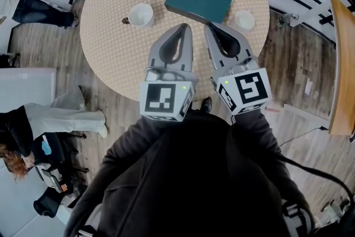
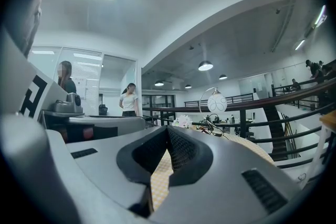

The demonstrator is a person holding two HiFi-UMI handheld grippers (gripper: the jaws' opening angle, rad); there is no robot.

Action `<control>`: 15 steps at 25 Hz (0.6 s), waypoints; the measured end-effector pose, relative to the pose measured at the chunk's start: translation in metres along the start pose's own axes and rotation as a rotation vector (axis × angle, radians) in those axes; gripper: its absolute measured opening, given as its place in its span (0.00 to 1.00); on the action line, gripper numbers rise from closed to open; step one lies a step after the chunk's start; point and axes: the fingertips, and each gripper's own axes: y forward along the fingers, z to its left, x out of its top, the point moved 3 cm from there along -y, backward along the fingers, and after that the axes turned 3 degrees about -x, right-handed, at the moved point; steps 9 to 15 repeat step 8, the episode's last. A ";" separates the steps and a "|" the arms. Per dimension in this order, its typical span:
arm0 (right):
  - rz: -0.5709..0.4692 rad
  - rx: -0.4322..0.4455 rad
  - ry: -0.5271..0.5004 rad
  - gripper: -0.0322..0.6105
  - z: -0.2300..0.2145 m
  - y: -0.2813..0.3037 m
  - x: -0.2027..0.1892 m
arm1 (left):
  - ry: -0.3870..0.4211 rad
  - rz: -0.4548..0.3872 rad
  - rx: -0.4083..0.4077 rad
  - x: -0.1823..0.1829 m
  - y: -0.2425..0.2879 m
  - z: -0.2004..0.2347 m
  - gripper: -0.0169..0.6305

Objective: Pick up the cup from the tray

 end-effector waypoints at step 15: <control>0.007 0.005 -0.004 0.06 0.002 0.006 -0.001 | 0.000 0.006 0.003 -0.001 0.000 0.006 0.03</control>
